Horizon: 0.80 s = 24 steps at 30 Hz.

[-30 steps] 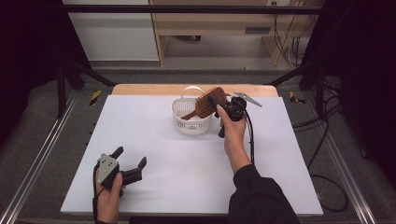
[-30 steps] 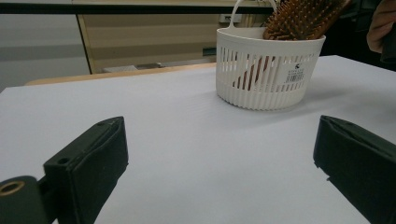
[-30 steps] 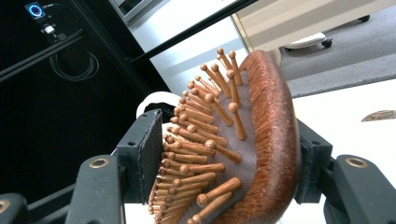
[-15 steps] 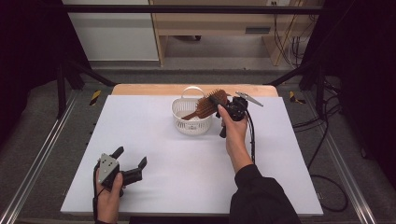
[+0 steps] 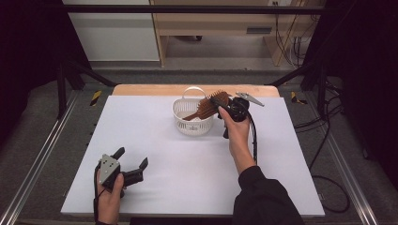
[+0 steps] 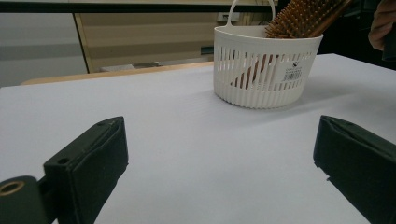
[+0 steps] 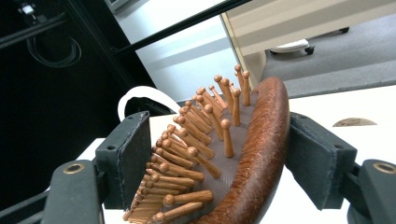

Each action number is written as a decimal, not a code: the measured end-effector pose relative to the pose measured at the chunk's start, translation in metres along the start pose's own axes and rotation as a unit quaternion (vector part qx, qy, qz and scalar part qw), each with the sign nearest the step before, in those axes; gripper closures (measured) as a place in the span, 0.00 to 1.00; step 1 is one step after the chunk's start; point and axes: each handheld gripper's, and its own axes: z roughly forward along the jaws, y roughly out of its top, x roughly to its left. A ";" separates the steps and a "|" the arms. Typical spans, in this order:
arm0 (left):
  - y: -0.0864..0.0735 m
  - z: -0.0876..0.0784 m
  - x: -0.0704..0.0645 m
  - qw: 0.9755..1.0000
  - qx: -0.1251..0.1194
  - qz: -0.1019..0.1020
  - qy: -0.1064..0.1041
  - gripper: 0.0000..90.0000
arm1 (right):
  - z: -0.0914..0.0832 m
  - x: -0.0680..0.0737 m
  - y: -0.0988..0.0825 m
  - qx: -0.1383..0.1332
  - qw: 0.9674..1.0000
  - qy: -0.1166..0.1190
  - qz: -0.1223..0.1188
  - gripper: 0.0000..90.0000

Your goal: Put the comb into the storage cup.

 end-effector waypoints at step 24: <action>0.000 0.000 0.000 1.000 -0.001 -0.001 0.001 0.03 | 0.002 0.005 0.004 0.007 1.000 -0.013 -0.022 0.18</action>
